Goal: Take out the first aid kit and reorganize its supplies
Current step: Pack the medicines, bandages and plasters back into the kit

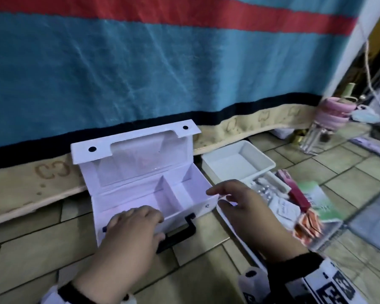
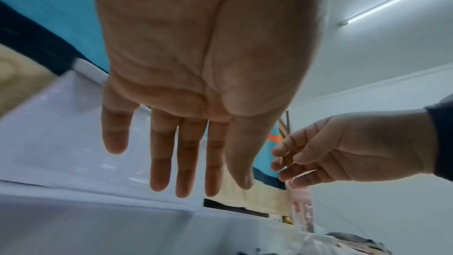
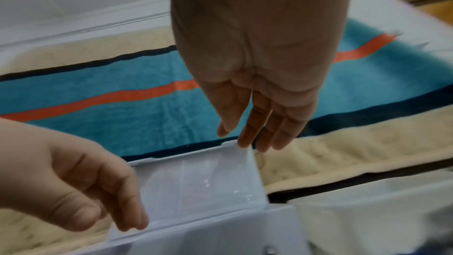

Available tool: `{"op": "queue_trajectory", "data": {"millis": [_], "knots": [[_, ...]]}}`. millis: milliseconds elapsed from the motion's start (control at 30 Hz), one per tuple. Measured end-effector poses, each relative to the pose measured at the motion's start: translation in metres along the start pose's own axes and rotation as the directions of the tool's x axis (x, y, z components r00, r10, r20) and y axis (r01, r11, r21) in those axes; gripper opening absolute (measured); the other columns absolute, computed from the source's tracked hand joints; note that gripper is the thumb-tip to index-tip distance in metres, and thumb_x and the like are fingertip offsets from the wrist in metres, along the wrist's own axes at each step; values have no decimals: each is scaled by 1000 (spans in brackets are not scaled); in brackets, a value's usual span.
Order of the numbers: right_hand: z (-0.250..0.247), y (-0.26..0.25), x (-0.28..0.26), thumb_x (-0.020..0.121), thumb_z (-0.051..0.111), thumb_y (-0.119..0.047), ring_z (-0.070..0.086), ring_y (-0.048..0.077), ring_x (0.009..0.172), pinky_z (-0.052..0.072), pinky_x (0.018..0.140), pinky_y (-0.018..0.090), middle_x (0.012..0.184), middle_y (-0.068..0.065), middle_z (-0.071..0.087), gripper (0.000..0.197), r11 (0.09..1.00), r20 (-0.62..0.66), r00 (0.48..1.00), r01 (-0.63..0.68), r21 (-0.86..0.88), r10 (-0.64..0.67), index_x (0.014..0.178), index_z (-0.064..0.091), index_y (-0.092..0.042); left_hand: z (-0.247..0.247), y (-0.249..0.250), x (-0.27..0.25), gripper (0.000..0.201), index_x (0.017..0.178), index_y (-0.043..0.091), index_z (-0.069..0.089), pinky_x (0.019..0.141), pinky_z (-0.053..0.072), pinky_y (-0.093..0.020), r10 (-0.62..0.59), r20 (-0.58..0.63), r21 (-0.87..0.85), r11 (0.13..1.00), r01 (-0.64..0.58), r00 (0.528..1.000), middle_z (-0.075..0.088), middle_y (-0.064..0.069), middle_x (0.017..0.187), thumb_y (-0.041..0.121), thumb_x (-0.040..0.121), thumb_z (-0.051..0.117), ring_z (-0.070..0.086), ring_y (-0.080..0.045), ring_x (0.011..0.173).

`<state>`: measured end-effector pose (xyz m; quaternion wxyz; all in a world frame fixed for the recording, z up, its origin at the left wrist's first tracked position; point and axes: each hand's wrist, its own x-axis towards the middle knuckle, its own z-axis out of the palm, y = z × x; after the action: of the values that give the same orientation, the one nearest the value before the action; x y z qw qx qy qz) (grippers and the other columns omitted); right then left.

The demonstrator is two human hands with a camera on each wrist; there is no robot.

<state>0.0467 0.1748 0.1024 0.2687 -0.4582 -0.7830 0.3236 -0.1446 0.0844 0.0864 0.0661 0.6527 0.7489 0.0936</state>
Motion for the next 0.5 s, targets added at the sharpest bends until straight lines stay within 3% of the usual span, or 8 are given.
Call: {"op": "queue_trajectory", "data": {"millis": [67, 133, 200, 267, 333, 400, 500], "knots": [[-23, 14, -12, 85, 55, -4, 58, -1, 94, 44, 79, 15, 102, -17, 62, 37, 998, -62, 997, -55, 7, 55, 86, 63, -40, 2, 20, 4, 22, 84, 32, 64, 73, 48, -35, 69, -11, 7, 998, -69, 998, 64, 14, 86, 39, 67, 76, 66, -15, 83], [-48, 29, -21, 85, 60, -7, 61, 2, 92, 45, 79, 17, 101, -17, 65, 33, 995, -125, 988, -94, -12, 92, 84, 63, -40, 4, 46, 6, 22, 95, 32, 62, 85, 43, -36, 115, 65, -5, 993, -115, 991, 61, 14, 97, 45, 77, 63, 62, -15, 96], [-72, 47, -27, 85, 63, -9, 61, 4, 82, 46, 73, 21, 97, -16, 67, 29, 990, -194, 971, -144, 5, 142, 86, 65, -38, 15, 64, 10, 30, 112, 33, 54, 98, 32, -32, 187, 20, -58, 981, -185, 982, 54, 15, 114, 50, 86, 50, 51, -11, 114], [-95, 67, -28, 84, 65, -9, 60, 8, 72, 43, 64, 22, 93, -8, 69, 25, 977, -256, 943, -205, 50, 211, 90, 67, -33, 21, 83, 14, 36, 120, 35, 47, 102, 26, -28, 204, 7, -57, 977, -203, 979, 47, 19, 123, 55, 89, 43, 42, -7, 122], [-115, 88, -23, 83, 66, -11, 65, 15, 80, 45, 66, 25, 91, -4, 70, 19, 965, -299, 919, -259, 32, 257, 95, 68, -26, 25, 101, 21, 48, 124, 36, 43, 102, 26, -27, 187, 54, -82, 980, -182, 981, 45, 18, 127, 63, 85, 34, 40, -7, 125], [-128, 106, -12, 83, 69, -20, 64, 16, 89, 43, 65, 23, 92, -6, 67, 22, 934, -263, 917, -337, -116, 299, 104, 66, -22, 29, 116, 31, 59, 127, 37, 40, 101, 29, -26, 149, 102, -72, 987, -143, 983, 44, 15, 128, 69, 79, 27, 41, -9, 124], [-139, 127, 8, 84, 64, -40, 56, 14, 86, 35, 57, 20, 110, -2, 64, 39, 823, -71, 942, -322, -468, 328, 118, 57, -23, 35, 135, 46, 61, 131, 35, 35, 103, 32, -30, 56, 175, -45, 998, -49, 983, 42, 11, 130, 67, 80, 48, 40, -12, 124]]}}
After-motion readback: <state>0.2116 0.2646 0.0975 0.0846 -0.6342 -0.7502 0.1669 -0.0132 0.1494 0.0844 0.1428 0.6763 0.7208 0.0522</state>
